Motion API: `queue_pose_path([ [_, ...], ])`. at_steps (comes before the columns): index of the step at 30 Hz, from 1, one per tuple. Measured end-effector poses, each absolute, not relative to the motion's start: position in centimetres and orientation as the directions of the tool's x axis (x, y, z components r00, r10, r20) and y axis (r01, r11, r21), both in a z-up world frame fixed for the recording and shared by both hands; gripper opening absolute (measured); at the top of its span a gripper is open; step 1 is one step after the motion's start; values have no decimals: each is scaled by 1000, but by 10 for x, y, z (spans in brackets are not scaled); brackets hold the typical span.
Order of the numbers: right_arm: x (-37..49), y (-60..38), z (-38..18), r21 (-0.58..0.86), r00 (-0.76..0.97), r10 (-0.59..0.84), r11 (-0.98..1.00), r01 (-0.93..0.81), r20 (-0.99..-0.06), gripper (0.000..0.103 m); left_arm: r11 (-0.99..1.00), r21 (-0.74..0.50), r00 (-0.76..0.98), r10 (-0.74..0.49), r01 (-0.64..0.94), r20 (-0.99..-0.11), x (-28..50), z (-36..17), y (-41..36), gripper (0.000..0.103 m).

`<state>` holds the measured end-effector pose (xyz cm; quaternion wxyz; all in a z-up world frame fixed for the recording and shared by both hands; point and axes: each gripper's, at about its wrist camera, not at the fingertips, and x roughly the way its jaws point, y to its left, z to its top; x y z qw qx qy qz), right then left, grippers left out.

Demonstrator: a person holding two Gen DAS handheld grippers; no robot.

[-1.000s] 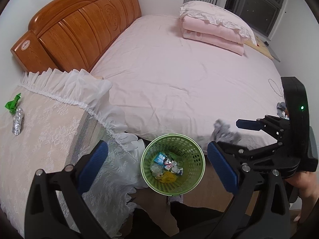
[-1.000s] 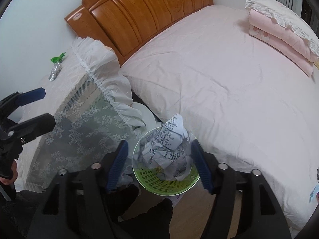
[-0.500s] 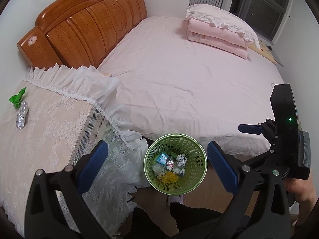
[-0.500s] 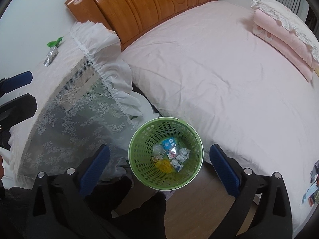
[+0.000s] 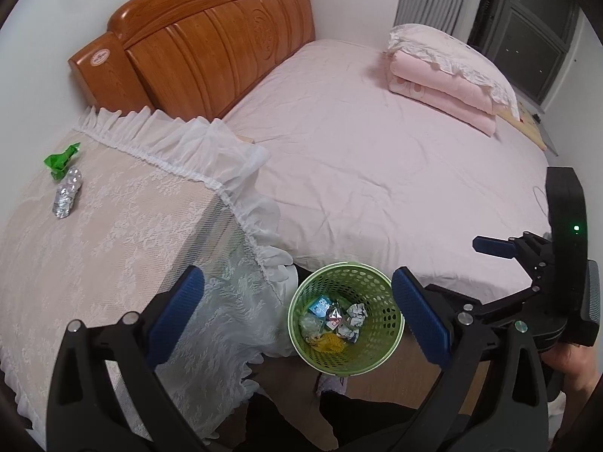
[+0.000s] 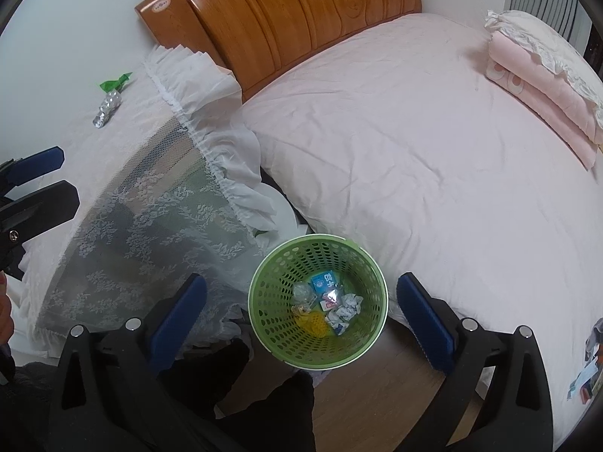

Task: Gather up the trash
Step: 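Move both tools back over the table toward the blister pack and green wrapper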

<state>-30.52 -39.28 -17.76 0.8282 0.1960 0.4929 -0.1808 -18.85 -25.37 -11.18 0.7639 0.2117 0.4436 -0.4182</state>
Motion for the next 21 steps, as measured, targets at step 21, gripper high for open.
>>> queue_pose_path([
  [21, -128, -368, -102, 184, 645, -28, 948, 259, -763, 101, 868, -33, 447, -287, 496, -848, 24, -114, -124, 95],
])
